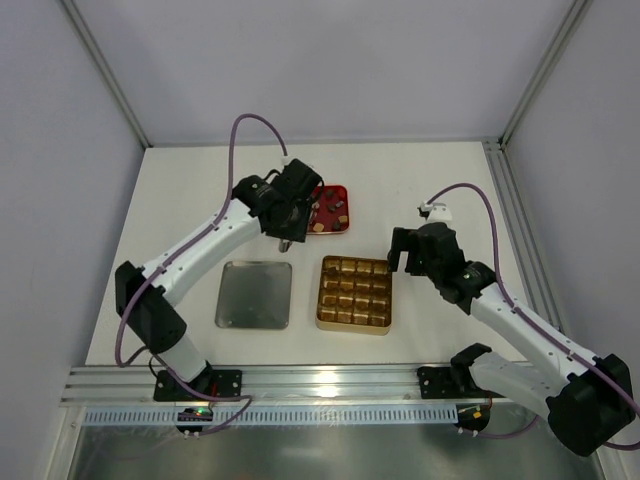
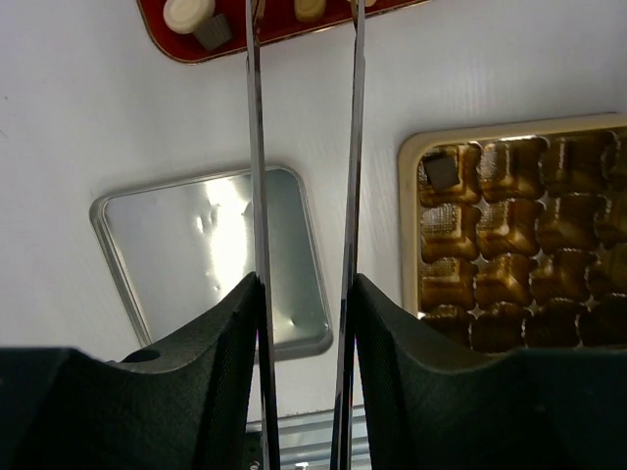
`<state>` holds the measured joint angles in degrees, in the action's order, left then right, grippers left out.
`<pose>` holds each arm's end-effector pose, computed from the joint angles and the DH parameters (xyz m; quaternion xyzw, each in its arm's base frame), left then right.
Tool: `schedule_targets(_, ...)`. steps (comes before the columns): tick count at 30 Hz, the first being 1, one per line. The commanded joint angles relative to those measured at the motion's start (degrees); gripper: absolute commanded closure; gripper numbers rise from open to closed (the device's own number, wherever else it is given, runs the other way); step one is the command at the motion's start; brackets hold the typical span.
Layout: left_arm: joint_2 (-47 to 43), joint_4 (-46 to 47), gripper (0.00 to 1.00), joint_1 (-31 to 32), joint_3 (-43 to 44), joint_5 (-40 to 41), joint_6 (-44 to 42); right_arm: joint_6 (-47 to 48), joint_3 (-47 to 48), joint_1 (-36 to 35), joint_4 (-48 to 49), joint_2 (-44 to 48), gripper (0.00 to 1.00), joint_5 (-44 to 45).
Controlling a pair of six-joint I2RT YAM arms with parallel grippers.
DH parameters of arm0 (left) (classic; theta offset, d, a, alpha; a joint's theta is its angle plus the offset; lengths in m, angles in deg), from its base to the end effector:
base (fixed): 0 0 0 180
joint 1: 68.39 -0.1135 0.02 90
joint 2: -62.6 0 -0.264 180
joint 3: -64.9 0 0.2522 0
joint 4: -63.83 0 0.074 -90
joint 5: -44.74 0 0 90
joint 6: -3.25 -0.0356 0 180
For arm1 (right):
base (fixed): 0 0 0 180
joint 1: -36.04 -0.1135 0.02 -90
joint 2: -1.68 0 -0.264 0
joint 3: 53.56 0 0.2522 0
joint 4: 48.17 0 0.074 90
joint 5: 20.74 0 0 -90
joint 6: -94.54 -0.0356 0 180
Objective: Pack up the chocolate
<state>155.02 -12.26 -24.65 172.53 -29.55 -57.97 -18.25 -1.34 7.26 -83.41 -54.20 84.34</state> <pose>0.2431 -0.2193 0.3488 0.0908 0.9551 -0.0406 0.2790 0.1867 0.0920 0.2479 0.0098 0.8961 0.0794 0.4365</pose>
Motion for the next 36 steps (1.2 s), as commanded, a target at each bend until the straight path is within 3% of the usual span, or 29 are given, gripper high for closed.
schedule_targets(1,2.6,3.1,0.59,-2.9,2.9,0.2,-2.4,0.5,1.3,-0.1,1.6,-0.1,0.00,-0.4)
schedule_targets(15,13.4,5.8,0.60,-4.7,7.6,-1.8,-3.4,0.1,-0.2,-0.1,1.9,1.2,0.00,-0.4)
schedule_targets(36,16.0,6.7,0.72,-5.1,7.6,-2.5,-2.9,0.0,-0.9,-0.1,1.6,1.2,0.00,0.2)
